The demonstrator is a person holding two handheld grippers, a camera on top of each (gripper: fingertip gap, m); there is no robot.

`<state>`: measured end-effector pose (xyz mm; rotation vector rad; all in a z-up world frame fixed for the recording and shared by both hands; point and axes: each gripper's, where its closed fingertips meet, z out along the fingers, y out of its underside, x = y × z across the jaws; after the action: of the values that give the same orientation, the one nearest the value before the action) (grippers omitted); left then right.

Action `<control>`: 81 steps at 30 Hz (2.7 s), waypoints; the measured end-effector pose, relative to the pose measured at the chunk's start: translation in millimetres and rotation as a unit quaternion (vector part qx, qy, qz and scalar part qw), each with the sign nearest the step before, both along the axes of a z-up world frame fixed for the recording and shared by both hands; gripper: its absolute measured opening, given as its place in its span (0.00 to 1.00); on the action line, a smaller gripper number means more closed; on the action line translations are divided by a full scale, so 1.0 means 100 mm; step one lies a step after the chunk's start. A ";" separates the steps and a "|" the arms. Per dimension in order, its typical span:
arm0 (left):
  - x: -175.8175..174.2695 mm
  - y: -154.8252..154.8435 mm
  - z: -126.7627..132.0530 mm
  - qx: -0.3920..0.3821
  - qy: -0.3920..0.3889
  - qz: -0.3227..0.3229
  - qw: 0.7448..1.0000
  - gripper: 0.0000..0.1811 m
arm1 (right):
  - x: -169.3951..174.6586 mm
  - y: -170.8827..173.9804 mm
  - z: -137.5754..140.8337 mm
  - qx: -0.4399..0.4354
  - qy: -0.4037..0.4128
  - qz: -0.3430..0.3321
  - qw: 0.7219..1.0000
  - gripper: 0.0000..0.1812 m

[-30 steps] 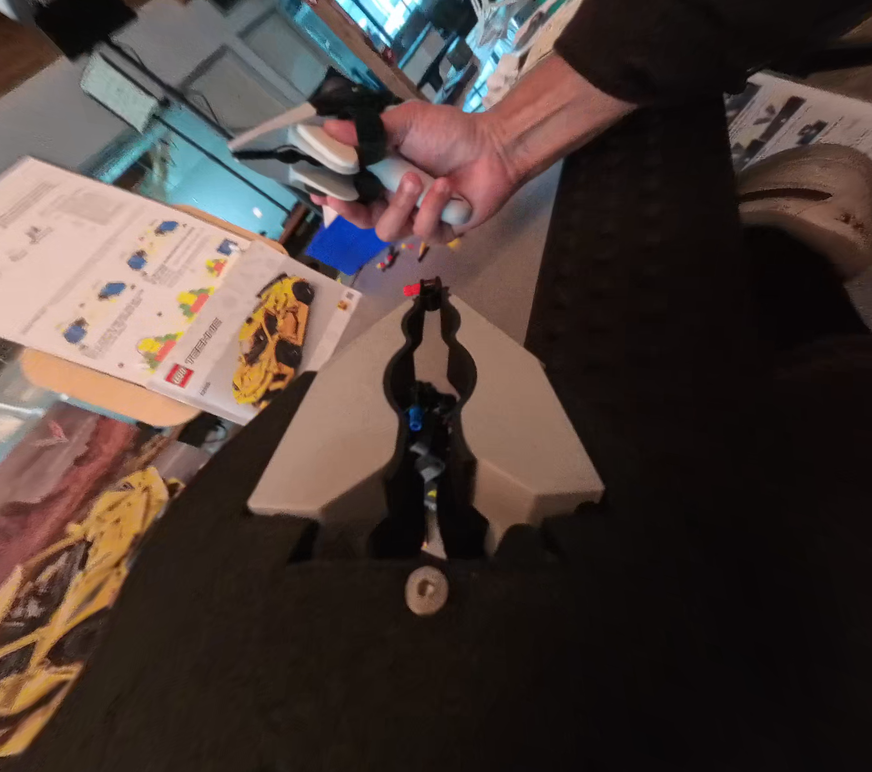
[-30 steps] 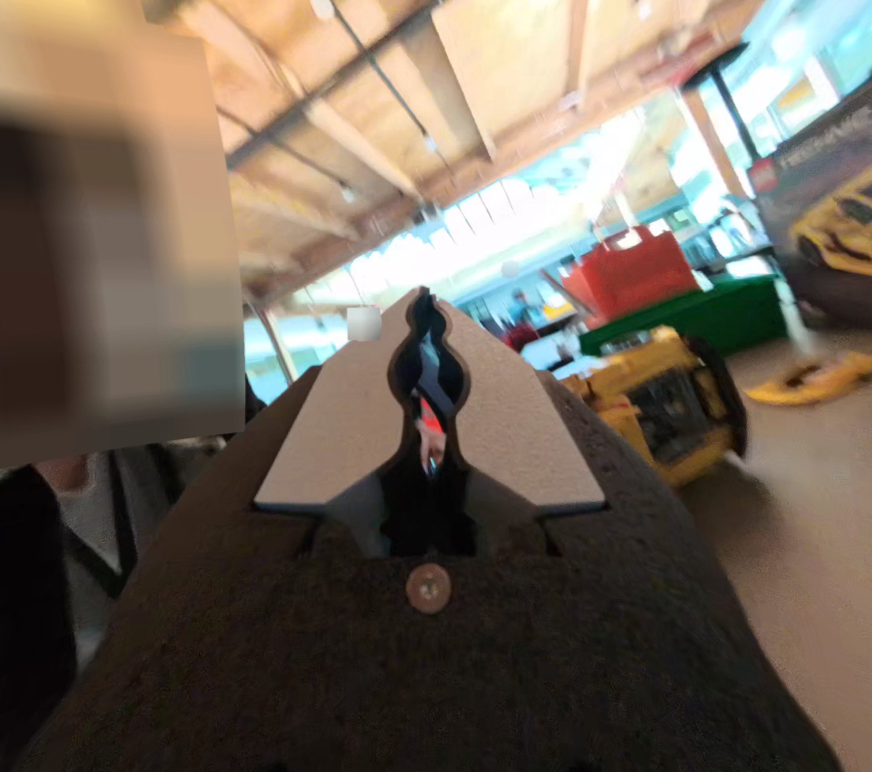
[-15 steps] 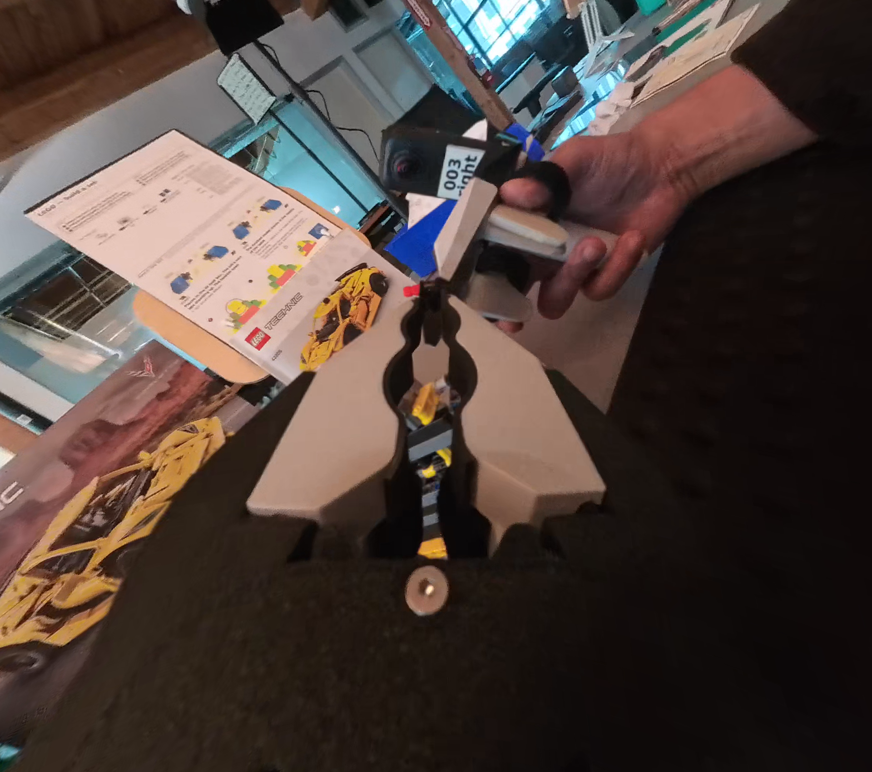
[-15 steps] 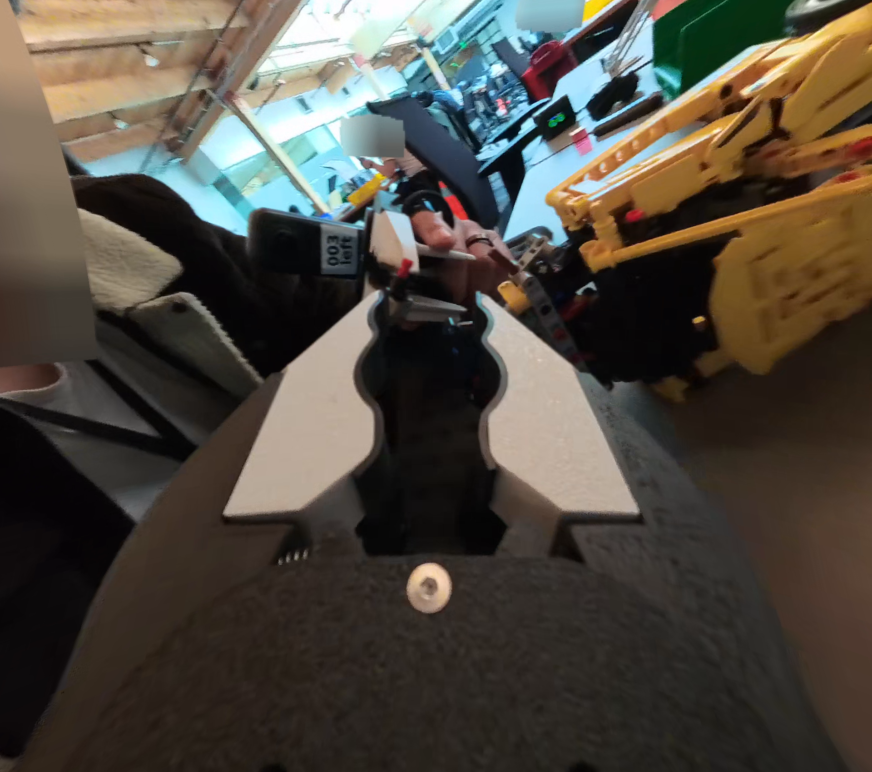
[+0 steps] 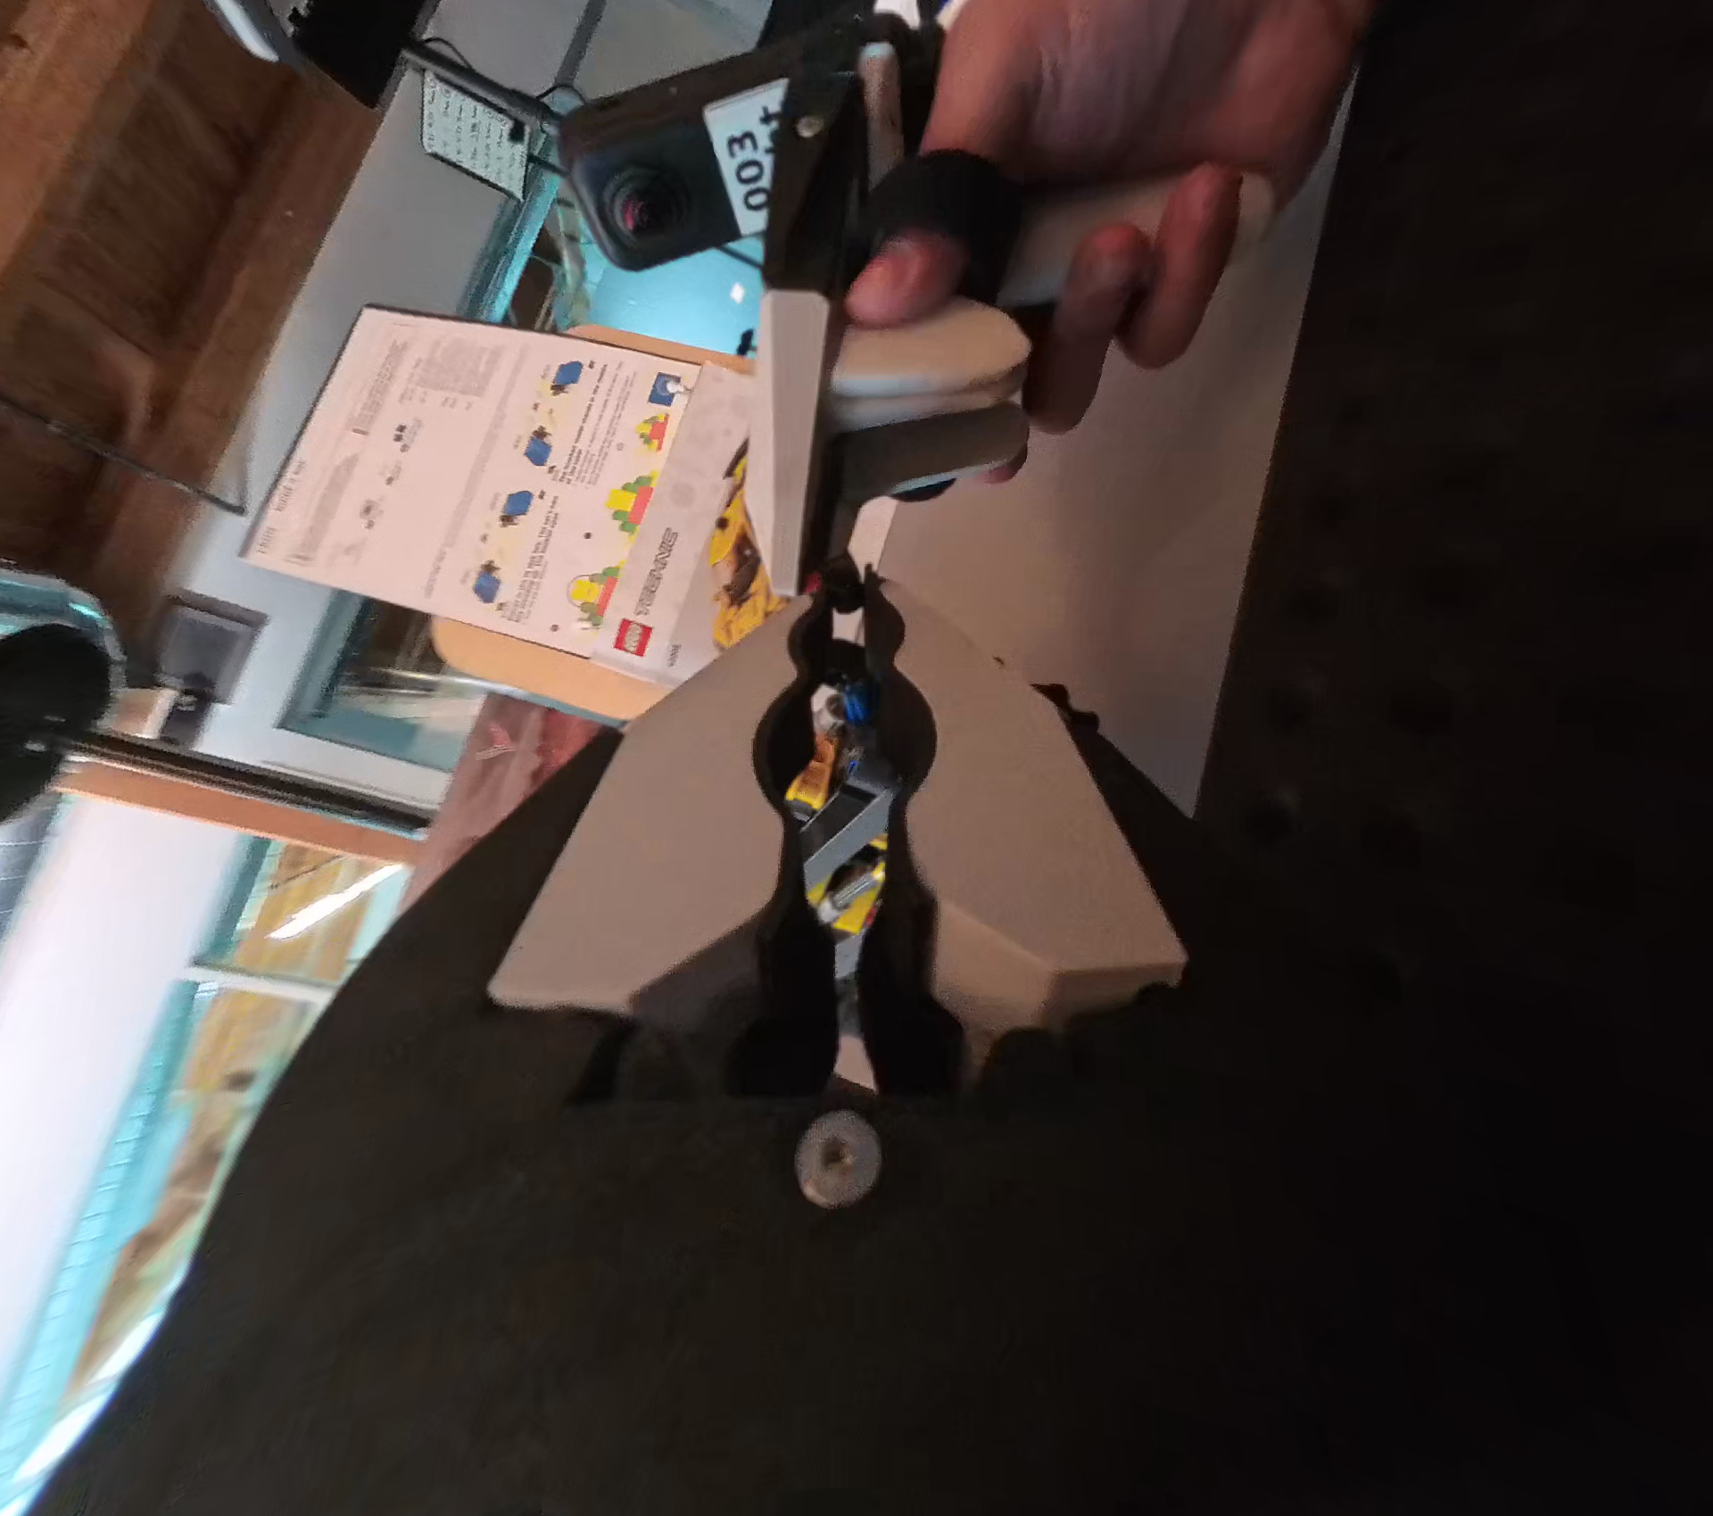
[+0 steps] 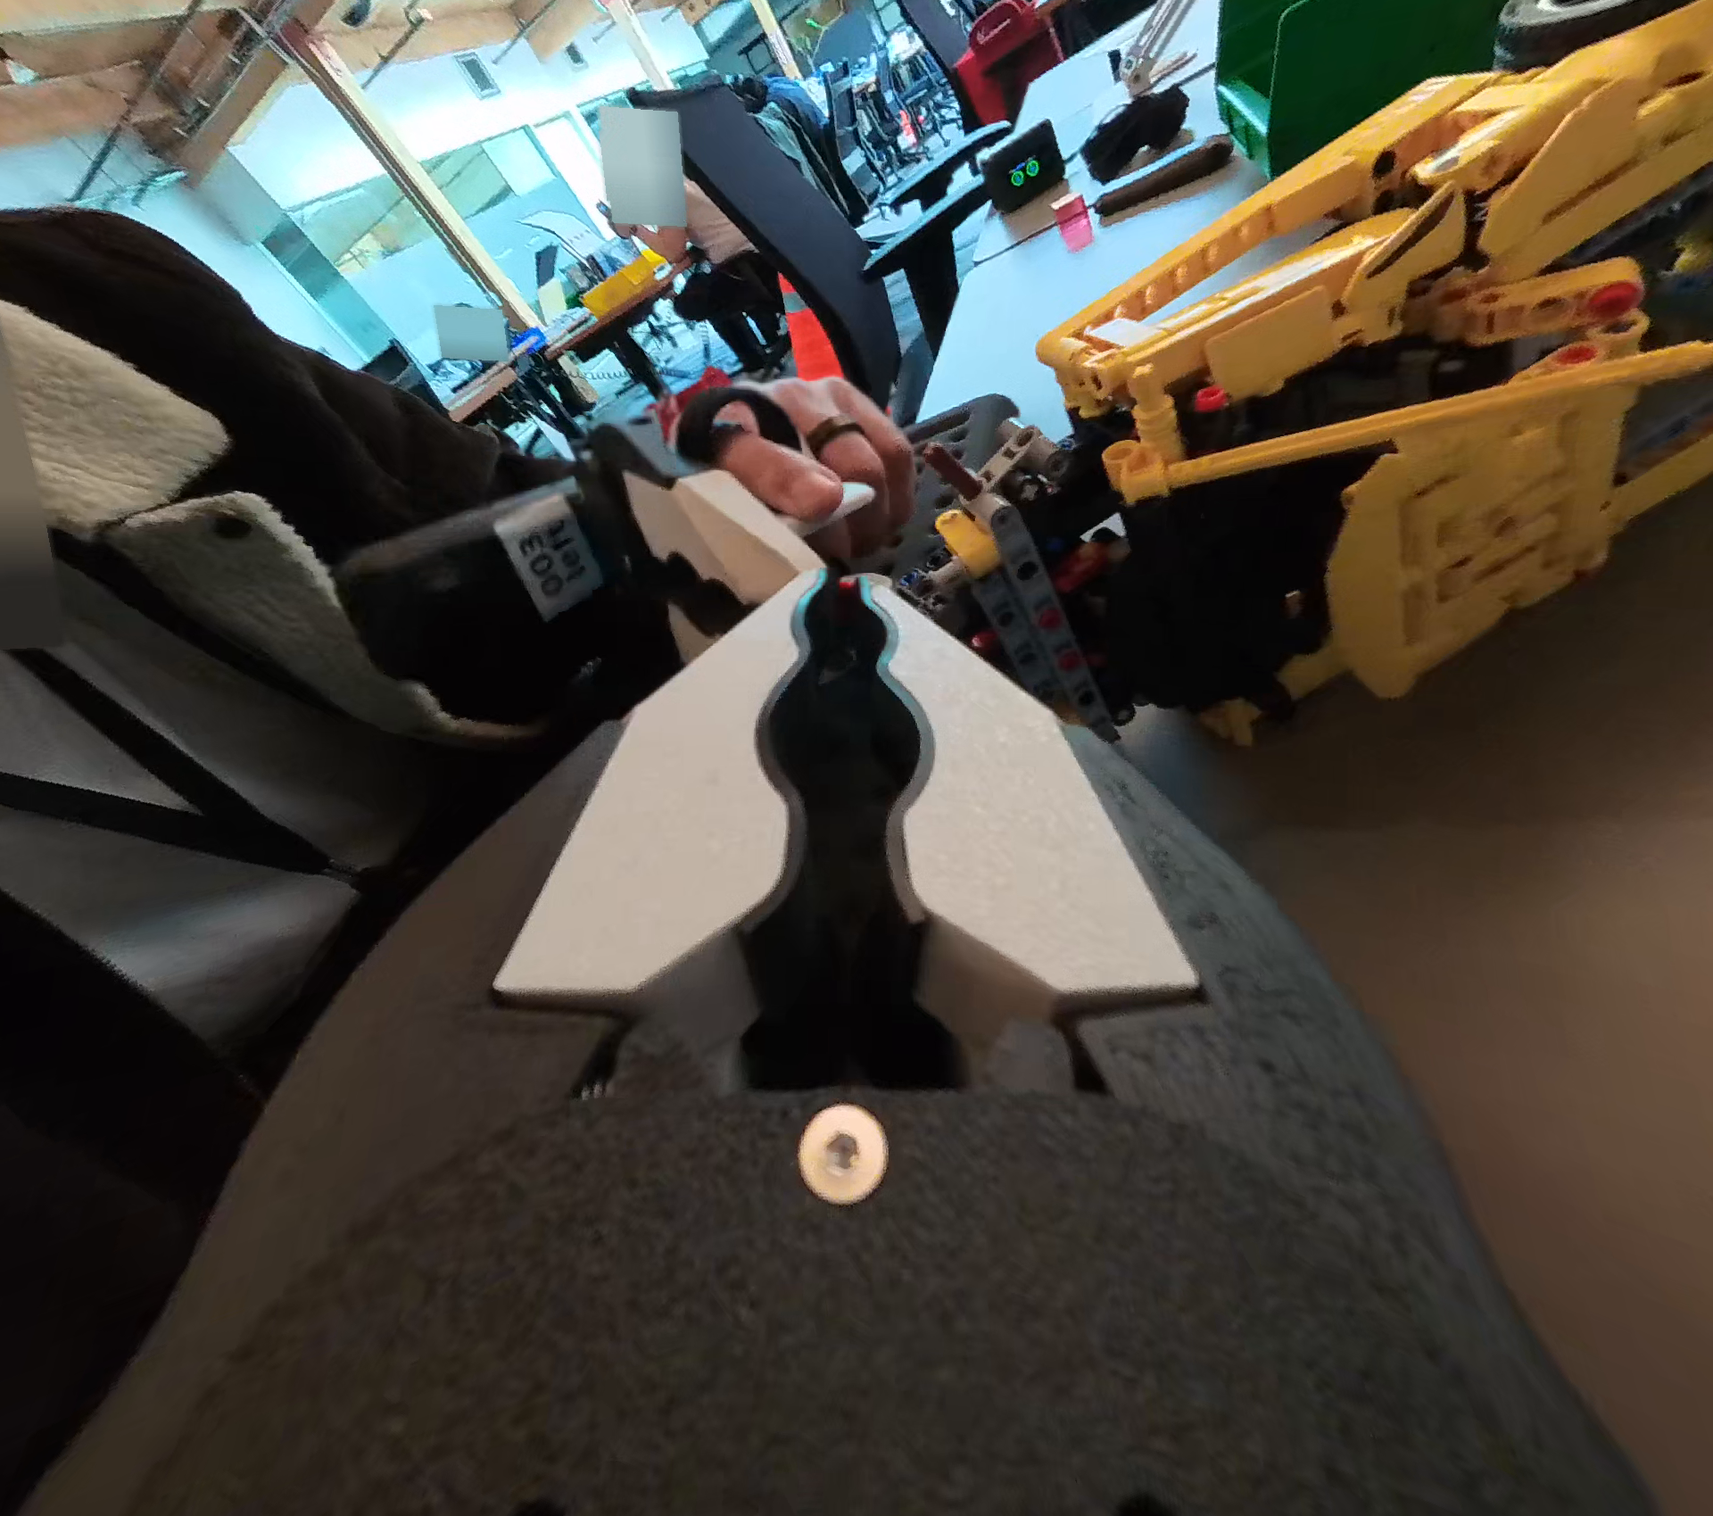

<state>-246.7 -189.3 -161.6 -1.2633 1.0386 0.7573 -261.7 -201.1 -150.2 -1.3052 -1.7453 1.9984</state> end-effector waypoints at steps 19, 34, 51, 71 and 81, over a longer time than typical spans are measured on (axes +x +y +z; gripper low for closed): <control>0.55 -0.02 -0.27 -0.020 0.038 -0.044 0.998 0.00 | 0.01 0.76 0.34 -0.063 0.075 -0.180 0.979 0.00; 0.14 -0.01 0.30 -0.019 -0.258 -0.065 0.964 0.00 | 1.19 0.98 -0.88 0.333 -0.190 -0.237 0.893 0.19; 0.08 -0.23 0.39 -0.148 -0.475 -0.172 0.850 0.01 | 0.74 0.81 -0.84 0.324 -0.150 -0.163 0.920 0.04; -0.09 -0.19 0.41 -0.146 -0.522 -0.160 0.825 0.05 | 0.41 0.52 0.29 0.125 0.134 -0.440 0.879 0.03; -1.26 -0.16 0.05 -0.152 -0.506 0.089 0.844 0.08 | 0.08 0.28 -0.21 0.211 -0.012 -0.356 0.910 0.04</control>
<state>-372.2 -205.1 -156.3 -1.7452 0.1560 -0.0310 -254.0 -173.1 -171.1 -1.5055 -1.3140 1.1361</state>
